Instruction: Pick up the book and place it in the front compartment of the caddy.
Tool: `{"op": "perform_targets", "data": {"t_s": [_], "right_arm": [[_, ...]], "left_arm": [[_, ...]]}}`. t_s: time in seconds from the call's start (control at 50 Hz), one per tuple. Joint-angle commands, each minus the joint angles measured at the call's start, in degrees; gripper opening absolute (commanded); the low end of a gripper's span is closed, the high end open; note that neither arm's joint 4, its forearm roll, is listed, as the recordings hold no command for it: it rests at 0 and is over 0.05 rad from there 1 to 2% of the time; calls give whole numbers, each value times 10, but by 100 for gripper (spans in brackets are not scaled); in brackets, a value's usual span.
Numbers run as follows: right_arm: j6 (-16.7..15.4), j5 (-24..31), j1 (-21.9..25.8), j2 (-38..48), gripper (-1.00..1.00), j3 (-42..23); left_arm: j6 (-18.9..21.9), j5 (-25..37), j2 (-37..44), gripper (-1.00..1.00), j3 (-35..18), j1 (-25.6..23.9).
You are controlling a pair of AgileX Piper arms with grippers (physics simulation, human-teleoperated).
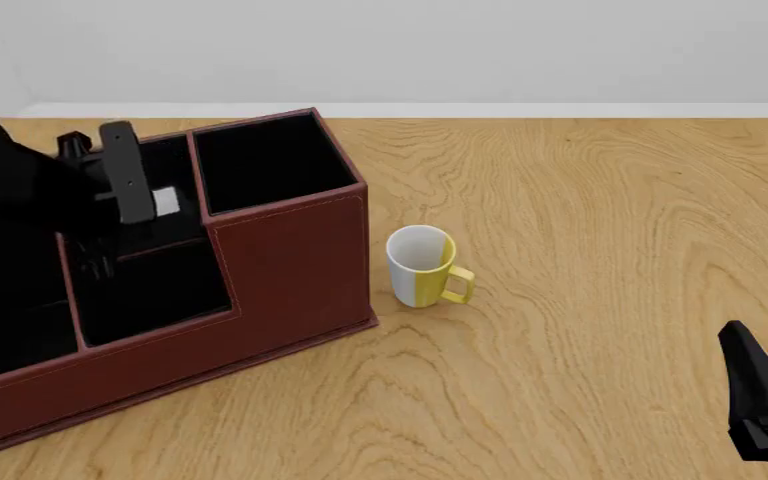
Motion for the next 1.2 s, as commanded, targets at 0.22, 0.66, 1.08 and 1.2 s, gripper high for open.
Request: {"op": "perform_targets", "data": {"t_s": [0.22, 0.66, 1.08, 1.2], "right_arm": [[-5, -12, 0, 17, 100, 0], [-6, -12, 0, 17, 100, 0], [-5, -11, 0, 16, 100, 0], [-5, -12, 0, 17, 100, 0]], "left_arm": [[113, 9, 169, -100, -97, 34], [137, 37, 203, 100, -219, 132], [221, 17, -23, 100, -27, 135], [261, 31, -169, 100, 69, 136]]}}
